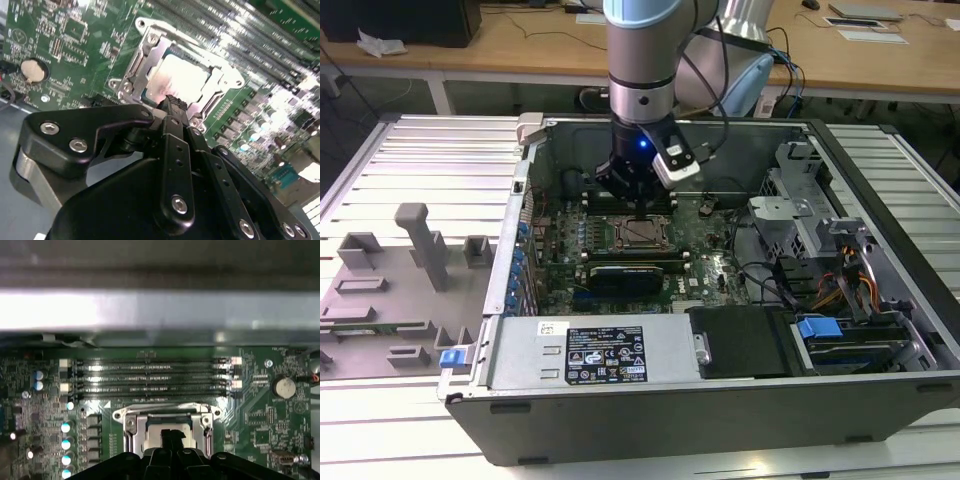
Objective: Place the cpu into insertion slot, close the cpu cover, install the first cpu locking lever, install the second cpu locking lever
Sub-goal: 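Install the first cpu locking lever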
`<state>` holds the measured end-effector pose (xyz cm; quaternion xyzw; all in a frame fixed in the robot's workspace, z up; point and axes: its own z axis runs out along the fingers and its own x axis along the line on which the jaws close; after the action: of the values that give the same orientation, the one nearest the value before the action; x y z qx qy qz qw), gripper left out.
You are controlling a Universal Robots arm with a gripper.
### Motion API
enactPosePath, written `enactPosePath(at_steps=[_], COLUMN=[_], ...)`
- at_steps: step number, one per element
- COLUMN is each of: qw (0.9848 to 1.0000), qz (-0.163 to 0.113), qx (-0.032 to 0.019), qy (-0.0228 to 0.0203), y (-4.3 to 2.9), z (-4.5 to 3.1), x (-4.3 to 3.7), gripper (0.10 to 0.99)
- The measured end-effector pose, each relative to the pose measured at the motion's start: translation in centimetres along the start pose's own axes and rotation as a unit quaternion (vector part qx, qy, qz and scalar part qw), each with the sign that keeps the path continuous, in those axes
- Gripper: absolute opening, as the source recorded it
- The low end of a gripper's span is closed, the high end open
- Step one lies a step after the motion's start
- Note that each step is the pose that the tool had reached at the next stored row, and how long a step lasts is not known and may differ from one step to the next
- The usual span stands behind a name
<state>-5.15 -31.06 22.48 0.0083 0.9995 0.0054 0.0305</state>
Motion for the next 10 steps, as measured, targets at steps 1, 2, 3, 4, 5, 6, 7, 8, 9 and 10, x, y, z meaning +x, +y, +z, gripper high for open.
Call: enactPosePath(at_steps=[1,2,3,4,5,6,7,8,9,10], qw=[1.0000,1.0000,1.0000,1.0000,1.0000,1.0000,1.0000,1.0000,1.0000,0.9999], qz=[0.000,0.000,0.000,0.000,0.000,-0.001,-0.001,-0.001,-0.001,-0.001], qx=[0.0019,0.0031,0.0041,0.0049,0.0065,0.0075,0.0084,0.0091,0.0097,0.0103], qy=[0.0000,0.0000,0.0000,-0.0001,-0.0001,-0.0001,-0.0001,-0.0001,-0.0002,-0.0001], y=[-0.34,-0.60,-0.79,-0.95,-1.24,-1.41,-1.56,-1.67,-1.76,-1.83], z=[-0.01,-0.01,-0.01,-0.01,-0.01,-0.02,-0.01,-0.01,-0.01,-0.01], x=[-0.01,-0.01,-0.01,-0.01,-0.02,-0.02,-0.03,-0.03,-0.03,-0.03], gripper=[0.106,0.106,0.106,0.106,0.106,0.106,0.106,0.106,0.106,0.106])
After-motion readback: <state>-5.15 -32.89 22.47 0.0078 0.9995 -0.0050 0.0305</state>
